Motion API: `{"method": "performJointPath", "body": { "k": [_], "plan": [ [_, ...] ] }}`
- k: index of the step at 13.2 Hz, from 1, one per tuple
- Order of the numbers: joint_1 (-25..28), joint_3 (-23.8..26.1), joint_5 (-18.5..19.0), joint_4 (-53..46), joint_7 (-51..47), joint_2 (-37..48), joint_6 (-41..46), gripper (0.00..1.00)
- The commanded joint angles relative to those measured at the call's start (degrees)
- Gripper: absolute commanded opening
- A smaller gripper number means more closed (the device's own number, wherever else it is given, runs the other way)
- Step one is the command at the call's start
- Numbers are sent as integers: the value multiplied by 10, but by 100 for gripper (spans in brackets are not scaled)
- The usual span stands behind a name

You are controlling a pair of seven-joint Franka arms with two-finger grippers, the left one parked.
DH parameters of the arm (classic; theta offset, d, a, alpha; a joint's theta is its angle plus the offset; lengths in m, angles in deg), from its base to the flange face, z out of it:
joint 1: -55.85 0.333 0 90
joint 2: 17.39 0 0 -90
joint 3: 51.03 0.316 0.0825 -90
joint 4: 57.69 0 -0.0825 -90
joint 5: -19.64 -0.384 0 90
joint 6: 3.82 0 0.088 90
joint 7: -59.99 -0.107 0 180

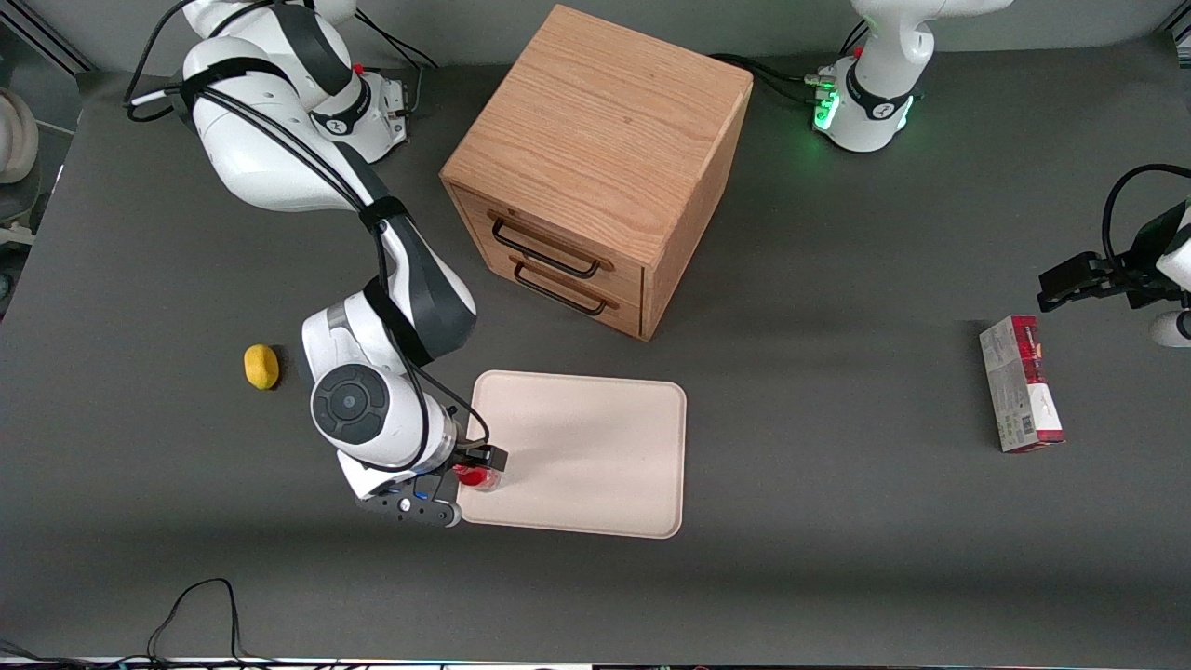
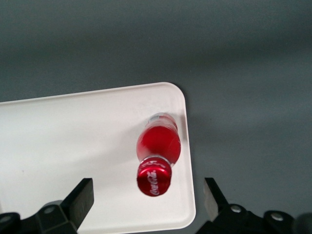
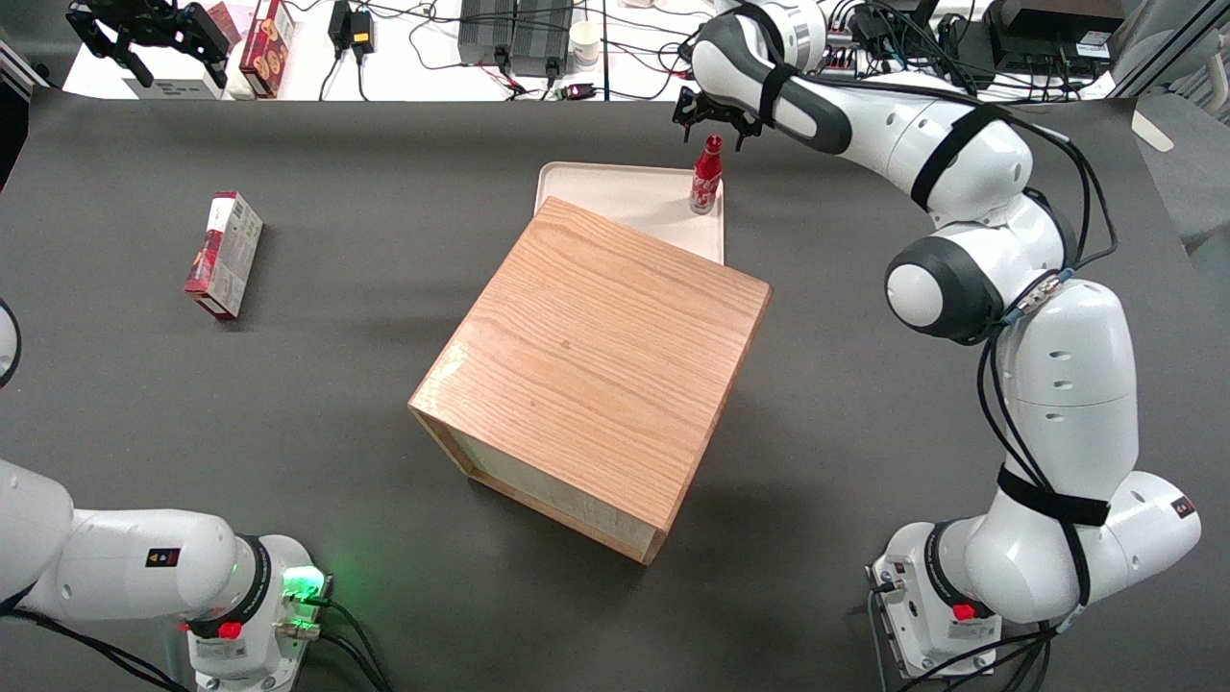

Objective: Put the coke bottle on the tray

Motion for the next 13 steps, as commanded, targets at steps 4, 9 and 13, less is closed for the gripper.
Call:
{"method": "performJointPath", "body": {
  "k": [4,9,13],
  "plan": [
    [-23,3,8,3,40,49,87,100],
    [-98,1,-27,313,164,293,71,100],
    [-131,-57,-76,539,323,528,45,100]
  ]
}}
